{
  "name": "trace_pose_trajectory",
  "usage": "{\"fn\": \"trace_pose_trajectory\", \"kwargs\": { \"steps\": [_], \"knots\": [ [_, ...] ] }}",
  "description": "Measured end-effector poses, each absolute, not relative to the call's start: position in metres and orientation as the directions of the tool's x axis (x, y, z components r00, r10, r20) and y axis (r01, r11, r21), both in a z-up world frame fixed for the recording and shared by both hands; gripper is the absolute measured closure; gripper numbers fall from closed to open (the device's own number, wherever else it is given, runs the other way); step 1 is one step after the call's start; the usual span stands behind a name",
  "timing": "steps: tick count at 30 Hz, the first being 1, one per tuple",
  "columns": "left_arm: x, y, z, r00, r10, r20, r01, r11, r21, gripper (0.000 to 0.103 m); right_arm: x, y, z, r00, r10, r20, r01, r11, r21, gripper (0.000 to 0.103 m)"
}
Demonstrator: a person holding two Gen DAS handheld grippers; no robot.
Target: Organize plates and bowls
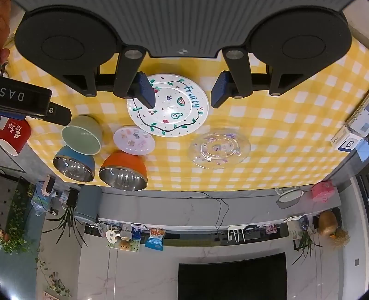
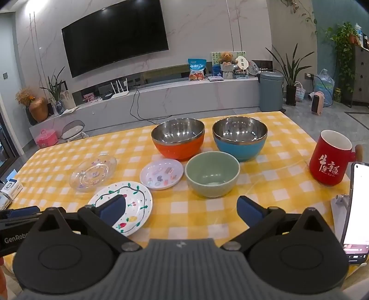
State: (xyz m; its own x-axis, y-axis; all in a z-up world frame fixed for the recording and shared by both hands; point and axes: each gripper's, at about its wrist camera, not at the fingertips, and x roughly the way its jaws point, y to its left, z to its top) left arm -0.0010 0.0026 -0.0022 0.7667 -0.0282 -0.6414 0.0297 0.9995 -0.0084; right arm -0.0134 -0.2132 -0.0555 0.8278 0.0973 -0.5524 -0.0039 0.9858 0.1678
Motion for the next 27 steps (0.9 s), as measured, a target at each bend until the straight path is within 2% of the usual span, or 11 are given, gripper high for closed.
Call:
{"fn": "trace_pose_trajectory", "kwargs": {
  "steps": [27],
  "knots": [
    [-0.0015,-0.0011,-0.0034,0.765,-0.031,-0.643,0.031,0.999,-0.011,0.037,-0.0101,-0.2132,-0.0533,0.816,0.099,-0.570,-0.004,0.986,0.166,0.003]
  ]
}}
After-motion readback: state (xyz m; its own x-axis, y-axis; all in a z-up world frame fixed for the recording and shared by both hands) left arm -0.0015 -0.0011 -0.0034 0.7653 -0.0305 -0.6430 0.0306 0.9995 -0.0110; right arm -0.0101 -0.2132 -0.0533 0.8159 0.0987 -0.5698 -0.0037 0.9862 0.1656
